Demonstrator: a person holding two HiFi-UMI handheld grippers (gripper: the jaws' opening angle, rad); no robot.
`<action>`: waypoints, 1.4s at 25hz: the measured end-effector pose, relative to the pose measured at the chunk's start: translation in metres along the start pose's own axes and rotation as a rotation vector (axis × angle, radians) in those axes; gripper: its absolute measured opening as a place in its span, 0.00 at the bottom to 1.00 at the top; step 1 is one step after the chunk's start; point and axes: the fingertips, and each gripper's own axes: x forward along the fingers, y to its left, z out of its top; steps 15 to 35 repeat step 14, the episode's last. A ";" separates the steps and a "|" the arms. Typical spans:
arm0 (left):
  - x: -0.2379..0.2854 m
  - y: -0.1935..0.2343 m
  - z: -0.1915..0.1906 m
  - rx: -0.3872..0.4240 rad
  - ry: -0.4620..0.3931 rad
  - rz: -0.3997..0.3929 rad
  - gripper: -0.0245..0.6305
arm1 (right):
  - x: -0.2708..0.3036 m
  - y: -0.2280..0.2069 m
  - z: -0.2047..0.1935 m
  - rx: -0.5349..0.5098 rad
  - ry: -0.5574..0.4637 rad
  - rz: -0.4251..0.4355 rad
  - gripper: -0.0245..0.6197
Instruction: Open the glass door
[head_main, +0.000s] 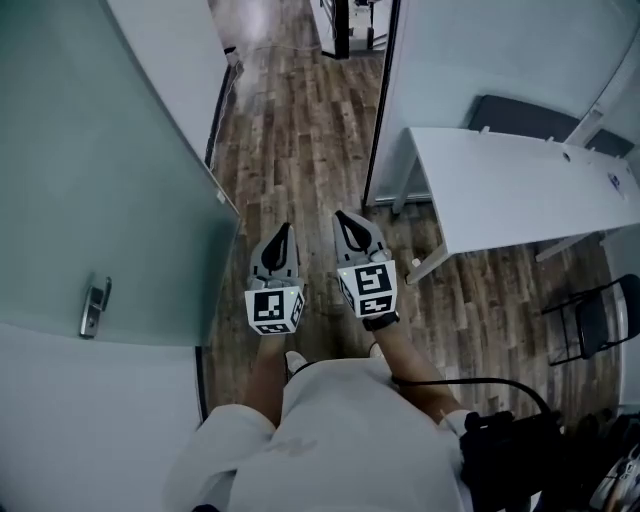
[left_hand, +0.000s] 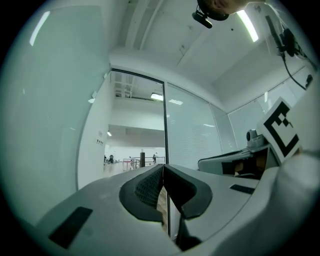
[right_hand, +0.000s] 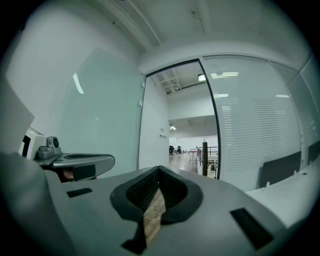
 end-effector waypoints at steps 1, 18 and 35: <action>0.004 -0.016 0.006 0.001 -0.014 -0.004 0.04 | -0.009 -0.015 0.001 -0.001 -0.005 -0.004 0.04; 0.010 -0.091 0.038 -0.008 -0.082 0.016 0.04 | -0.040 -0.089 -0.023 0.027 -0.003 0.011 0.04; 0.010 -0.091 0.038 -0.008 -0.082 0.016 0.04 | -0.040 -0.089 -0.023 0.027 -0.003 0.011 0.04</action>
